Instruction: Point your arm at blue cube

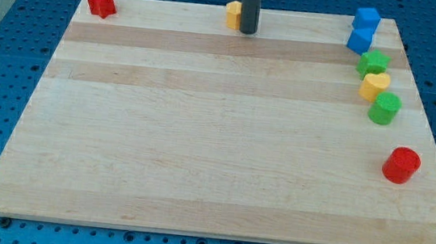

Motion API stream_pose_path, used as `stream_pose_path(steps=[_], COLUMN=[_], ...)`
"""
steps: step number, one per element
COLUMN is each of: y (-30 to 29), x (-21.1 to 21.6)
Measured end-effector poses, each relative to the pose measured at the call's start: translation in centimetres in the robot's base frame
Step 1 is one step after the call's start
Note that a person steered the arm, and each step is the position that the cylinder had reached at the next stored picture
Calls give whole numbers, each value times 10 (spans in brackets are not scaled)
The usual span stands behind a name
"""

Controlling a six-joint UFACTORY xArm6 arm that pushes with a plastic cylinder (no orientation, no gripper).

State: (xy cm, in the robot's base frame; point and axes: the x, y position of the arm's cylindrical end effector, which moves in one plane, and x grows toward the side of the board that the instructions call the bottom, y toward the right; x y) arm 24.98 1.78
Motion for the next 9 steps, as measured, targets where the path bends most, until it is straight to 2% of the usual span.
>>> stream_pose_path(steps=[2, 3, 5, 6, 7, 8, 9], y=[0, 10, 89, 107, 79, 44, 45], x=[2, 17, -24, -22, 52, 175, 310])
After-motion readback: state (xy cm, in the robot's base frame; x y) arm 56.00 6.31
